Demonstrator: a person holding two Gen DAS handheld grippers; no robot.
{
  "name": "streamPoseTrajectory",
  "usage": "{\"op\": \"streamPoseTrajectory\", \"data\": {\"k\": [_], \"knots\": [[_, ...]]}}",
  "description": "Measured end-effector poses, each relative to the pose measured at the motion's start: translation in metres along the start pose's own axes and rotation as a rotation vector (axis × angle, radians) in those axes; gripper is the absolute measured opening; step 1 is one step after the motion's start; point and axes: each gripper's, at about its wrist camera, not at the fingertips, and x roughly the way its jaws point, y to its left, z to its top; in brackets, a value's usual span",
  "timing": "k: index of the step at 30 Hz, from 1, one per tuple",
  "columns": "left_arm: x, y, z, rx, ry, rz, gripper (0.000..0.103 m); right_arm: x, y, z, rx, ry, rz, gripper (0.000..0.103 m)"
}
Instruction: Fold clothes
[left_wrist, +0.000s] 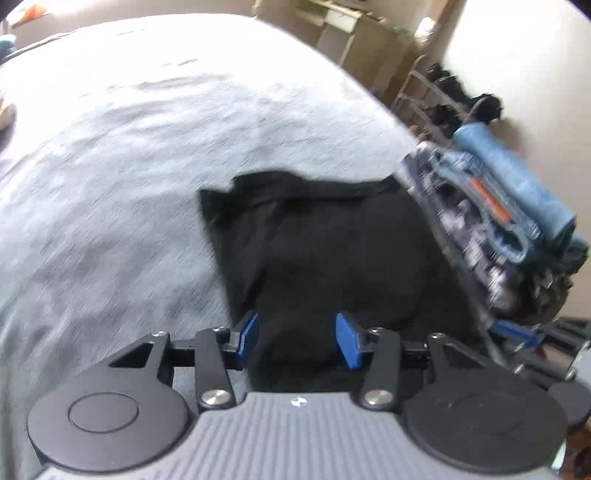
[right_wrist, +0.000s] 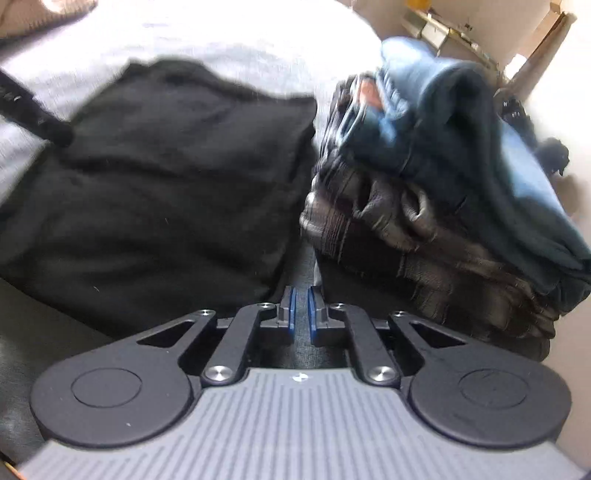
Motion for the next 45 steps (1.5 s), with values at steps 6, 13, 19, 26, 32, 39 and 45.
{"op": "streamPoseTrajectory", "data": {"k": [6,13,19,26,32,39,45], "knots": [[0.061,0.016,0.027,-0.072,0.134,-0.005,0.028,0.014,0.028,0.026,0.012,-0.063,0.109,0.005],[0.038,0.042,0.052,-0.140,0.040,0.007,0.047,0.014,0.007,0.027,0.073,0.010,-0.011,0.005],[0.065,0.033,0.065,-0.088,0.082,-0.095,0.047,0.029,0.022,0.061,0.091,-0.070,0.059,0.005],[0.057,0.045,0.077,-0.007,0.062,0.028,0.047,0.063,0.028,0.080,0.070,0.035,-0.136,0.002],[0.071,0.031,0.090,0.030,0.115,-0.024,0.049,0.057,0.042,0.097,0.015,-0.041,-0.123,0.005],[0.088,0.029,0.097,0.004,0.209,0.027,0.050,0.101,0.012,0.129,0.173,0.032,-0.100,0.006],[0.092,0.028,0.101,-0.002,0.237,0.029,0.051,0.117,0.009,0.153,0.242,0.031,0.013,0.017]]}}
